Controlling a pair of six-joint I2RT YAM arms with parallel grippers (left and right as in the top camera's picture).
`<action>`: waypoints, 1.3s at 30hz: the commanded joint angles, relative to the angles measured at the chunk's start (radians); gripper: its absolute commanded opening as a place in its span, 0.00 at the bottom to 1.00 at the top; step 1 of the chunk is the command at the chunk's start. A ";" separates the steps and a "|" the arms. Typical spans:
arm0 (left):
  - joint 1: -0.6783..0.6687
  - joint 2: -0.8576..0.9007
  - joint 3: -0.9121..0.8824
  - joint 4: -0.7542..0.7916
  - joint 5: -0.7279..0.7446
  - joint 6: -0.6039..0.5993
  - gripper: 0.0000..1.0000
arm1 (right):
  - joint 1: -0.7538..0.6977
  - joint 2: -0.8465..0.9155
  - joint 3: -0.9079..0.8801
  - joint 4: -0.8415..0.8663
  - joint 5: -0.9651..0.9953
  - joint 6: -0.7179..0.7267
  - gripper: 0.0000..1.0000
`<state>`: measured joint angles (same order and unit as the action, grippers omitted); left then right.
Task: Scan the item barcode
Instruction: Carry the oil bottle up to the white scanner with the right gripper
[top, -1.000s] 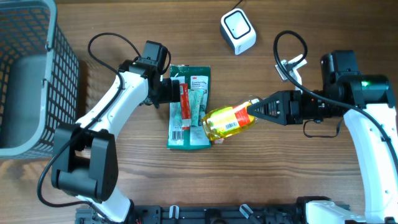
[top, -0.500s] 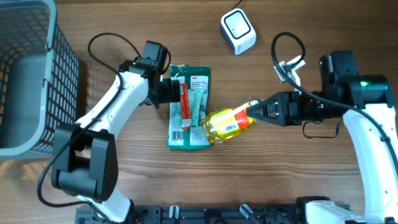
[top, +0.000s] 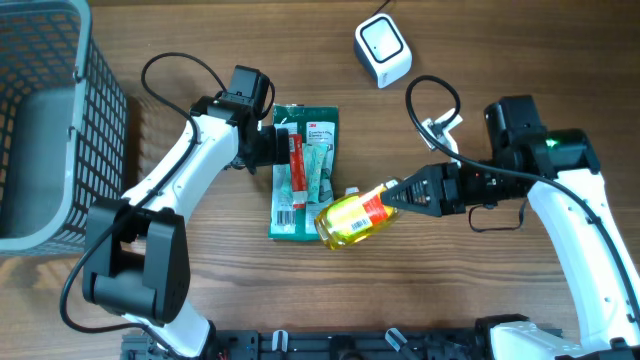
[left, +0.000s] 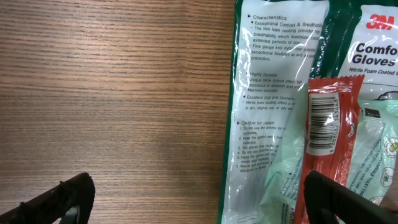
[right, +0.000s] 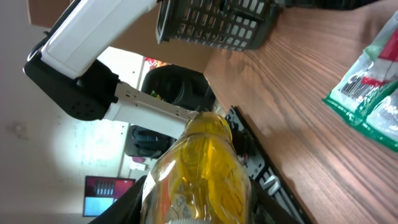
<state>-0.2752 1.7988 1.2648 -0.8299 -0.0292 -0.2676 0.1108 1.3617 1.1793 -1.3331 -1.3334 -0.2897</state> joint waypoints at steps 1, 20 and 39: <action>-0.003 -0.016 -0.005 0.000 -0.006 -0.002 1.00 | 0.004 -0.013 -0.003 0.068 -0.007 0.058 0.22; -0.003 -0.016 -0.005 0.000 -0.006 -0.002 1.00 | 0.004 0.016 0.081 0.321 0.998 0.549 0.22; -0.003 -0.016 -0.005 0.000 -0.006 -0.002 1.00 | 0.358 0.671 0.812 0.504 2.098 0.257 0.21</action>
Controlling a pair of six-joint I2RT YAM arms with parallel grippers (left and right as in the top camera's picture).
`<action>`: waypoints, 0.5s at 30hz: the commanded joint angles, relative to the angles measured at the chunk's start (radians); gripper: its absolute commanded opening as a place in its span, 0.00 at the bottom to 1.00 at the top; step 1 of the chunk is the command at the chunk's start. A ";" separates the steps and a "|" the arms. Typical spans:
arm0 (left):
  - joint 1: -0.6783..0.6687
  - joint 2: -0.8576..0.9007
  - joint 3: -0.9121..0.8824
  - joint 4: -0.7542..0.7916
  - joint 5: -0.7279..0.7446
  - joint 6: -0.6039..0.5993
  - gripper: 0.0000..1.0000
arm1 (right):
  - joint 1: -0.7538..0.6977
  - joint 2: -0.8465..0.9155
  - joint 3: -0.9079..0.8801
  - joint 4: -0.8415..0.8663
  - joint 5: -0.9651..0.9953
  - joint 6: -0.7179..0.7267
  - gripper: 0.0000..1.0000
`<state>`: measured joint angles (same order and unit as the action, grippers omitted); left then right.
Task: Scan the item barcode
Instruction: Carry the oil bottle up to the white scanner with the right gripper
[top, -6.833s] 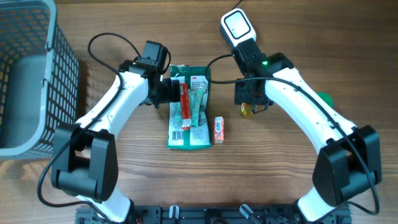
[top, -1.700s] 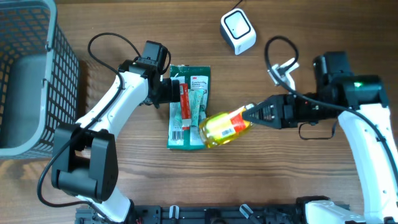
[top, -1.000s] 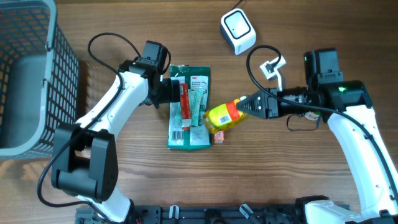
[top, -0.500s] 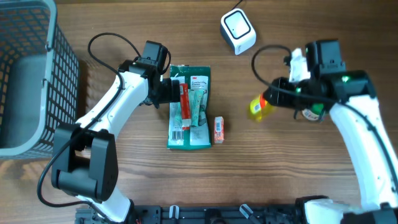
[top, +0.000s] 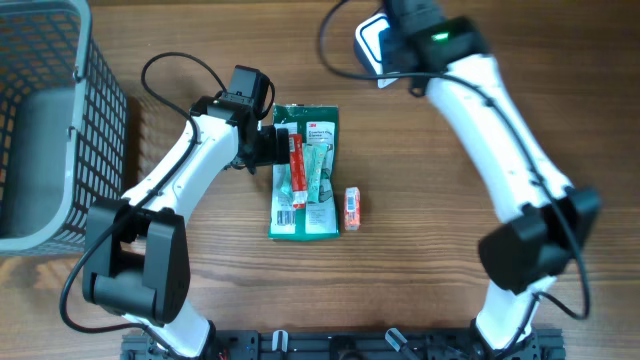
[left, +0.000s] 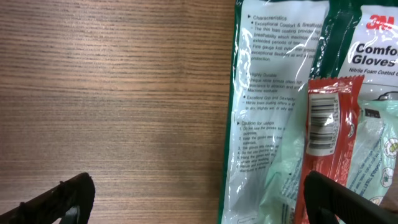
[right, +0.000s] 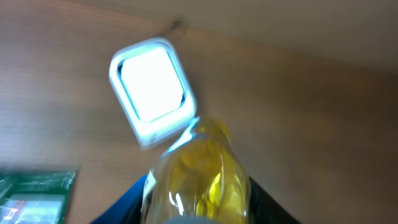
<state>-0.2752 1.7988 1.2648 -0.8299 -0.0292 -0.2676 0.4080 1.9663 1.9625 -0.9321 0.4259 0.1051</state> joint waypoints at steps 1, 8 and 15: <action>-0.003 -0.016 -0.005 0.000 -0.006 -0.002 1.00 | 0.084 0.103 0.029 0.172 0.397 -0.187 0.21; -0.003 -0.016 -0.005 0.000 -0.006 -0.002 1.00 | 0.145 0.305 0.027 0.473 0.619 -0.453 0.22; -0.003 -0.016 -0.005 0.000 -0.006 -0.002 1.00 | 0.149 0.431 0.027 0.649 0.707 -0.641 0.22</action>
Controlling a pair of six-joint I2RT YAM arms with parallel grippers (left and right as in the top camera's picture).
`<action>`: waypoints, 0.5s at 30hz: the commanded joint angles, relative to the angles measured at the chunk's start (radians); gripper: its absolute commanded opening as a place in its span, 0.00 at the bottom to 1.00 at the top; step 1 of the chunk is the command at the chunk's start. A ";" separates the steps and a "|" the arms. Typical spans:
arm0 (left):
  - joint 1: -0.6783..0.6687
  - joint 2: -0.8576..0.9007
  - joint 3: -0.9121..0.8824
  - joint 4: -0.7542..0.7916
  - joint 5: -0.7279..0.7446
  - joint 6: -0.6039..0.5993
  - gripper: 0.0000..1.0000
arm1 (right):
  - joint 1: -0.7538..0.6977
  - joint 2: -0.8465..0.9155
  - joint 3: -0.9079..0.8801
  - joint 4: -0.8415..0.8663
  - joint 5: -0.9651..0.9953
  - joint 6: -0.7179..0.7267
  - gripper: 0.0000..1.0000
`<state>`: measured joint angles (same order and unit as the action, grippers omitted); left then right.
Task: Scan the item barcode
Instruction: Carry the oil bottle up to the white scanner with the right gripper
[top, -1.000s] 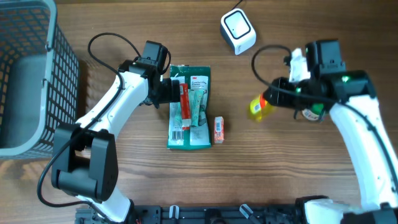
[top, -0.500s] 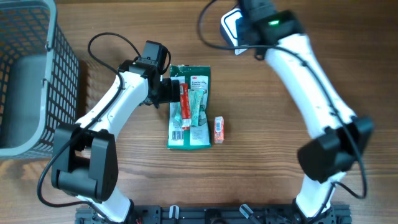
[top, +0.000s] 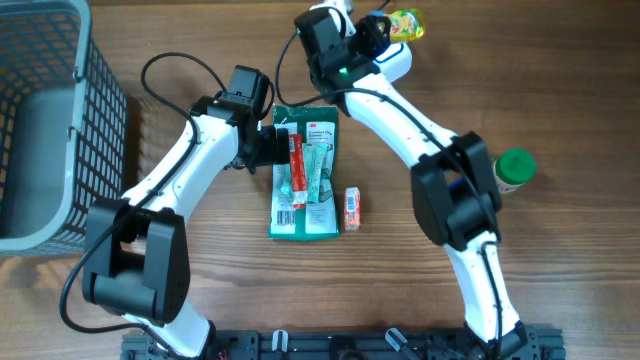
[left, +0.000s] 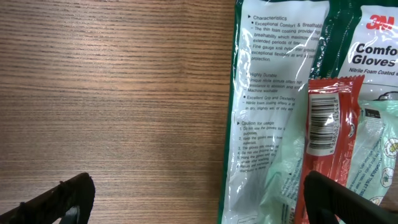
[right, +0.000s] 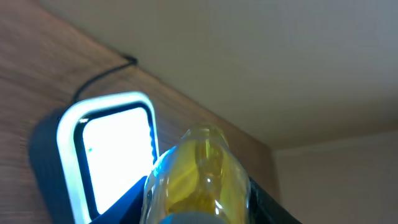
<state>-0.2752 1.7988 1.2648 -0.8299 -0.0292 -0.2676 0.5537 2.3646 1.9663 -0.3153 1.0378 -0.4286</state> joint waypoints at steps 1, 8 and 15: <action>-0.003 -0.016 -0.005 0.000 -0.006 -0.002 1.00 | 0.005 0.035 0.023 0.044 0.093 -0.107 0.22; -0.003 -0.016 -0.005 0.000 -0.006 -0.002 1.00 | 0.032 0.043 0.023 0.082 0.060 -0.098 0.22; -0.003 -0.016 -0.005 0.000 -0.006 -0.002 1.00 | 0.035 0.052 0.023 0.078 0.043 -0.092 0.22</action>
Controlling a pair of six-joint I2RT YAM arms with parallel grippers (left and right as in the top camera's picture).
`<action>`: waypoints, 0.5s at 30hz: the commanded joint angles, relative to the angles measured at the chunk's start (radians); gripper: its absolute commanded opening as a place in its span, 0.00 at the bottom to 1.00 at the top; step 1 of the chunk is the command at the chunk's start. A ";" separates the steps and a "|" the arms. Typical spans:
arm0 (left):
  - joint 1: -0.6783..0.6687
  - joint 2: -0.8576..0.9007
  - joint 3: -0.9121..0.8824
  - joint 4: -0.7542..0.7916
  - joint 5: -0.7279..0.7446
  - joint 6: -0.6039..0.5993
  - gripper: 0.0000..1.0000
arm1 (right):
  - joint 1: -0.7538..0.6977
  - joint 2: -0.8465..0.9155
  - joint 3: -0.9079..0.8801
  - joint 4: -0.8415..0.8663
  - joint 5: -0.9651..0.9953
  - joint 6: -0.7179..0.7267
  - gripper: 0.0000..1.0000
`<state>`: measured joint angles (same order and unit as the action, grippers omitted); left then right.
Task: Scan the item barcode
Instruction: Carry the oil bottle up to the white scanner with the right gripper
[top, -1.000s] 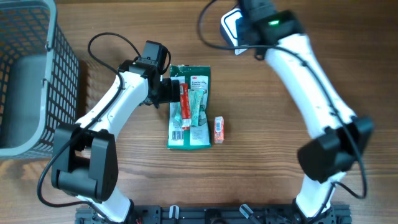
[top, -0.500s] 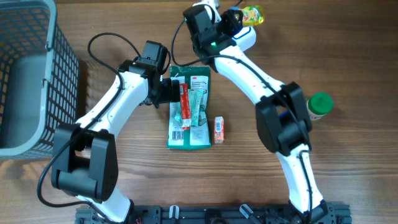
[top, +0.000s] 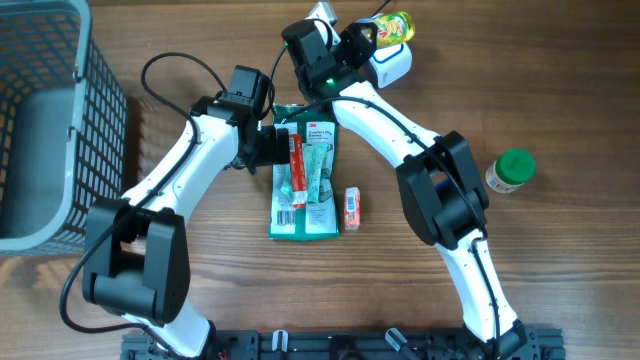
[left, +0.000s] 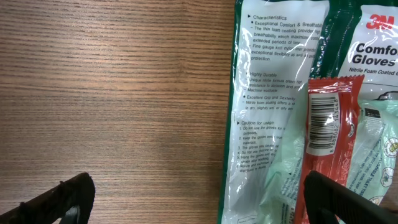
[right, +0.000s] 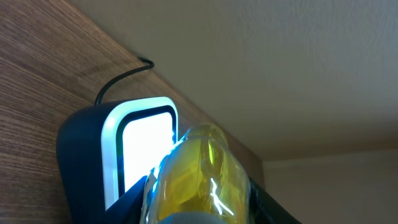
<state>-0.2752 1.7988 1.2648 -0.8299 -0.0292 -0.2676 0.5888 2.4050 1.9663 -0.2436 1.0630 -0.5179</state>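
A yellow bottle (top: 392, 25) with a red-and-yellow label is held in my right gripper (top: 360, 38), which is shut on it at the table's far edge. In the right wrist view the bottle (right: 199, 168) hangs right in front of the lit white face of the scanner (right: 134, 146), a white box (top: 392, 62). My left gripper (left: 196, 202) stands open just above the wood. Its right finger is over the edge of a green glove packet (left: 273, 124), on which a red sachet (left: 326, 121) with a barcode lies.
A grey wire basket (top: 45, 120) fills the far left. A small orange box (top: 352, 207) lies right of the glove packet (top: 305, 170). A green-capped jar (top: 510, 170) stands at the right. The scanner's black cable (right: 121, 81) runs over the wood behind it.
My right gripper has shifted the bottle slightly, so it now overlaps the scanner's lit face more closely. The left arm and the other items are unchanged.
My right gripper first held the bottle low over the table's middle, beside the glove packet. Then it was up at the far edge by the scanner, with the orange box uncovered. It has stayed there, bottle before the scanner's face. The left gripper stayed open throughout.
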 joint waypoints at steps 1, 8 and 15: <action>-0.003 -0.016 -0.005 0.000 -0.006 -0.002 1.00 | 0.000 0.011 0.023 0.006 0.007 -0.002 0.22; -0.003 -0.016 -0.005 0.000 -0.006 -0.002 1.00 | 0.000 0.011 0.023 -0.008 -0.037 -0.003 0.21; -0.003 -0.016 -0.005 0.000 -0.006 -0.002 1.00 | -0.004 -0.058 0.023 -0.030 0.125 -0.054 0.25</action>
<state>-0.2752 1.7988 1.2648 -0.8299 -0.0292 -0.2676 0.5884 2.4050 1.9663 -0.2573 1.0771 -0.5434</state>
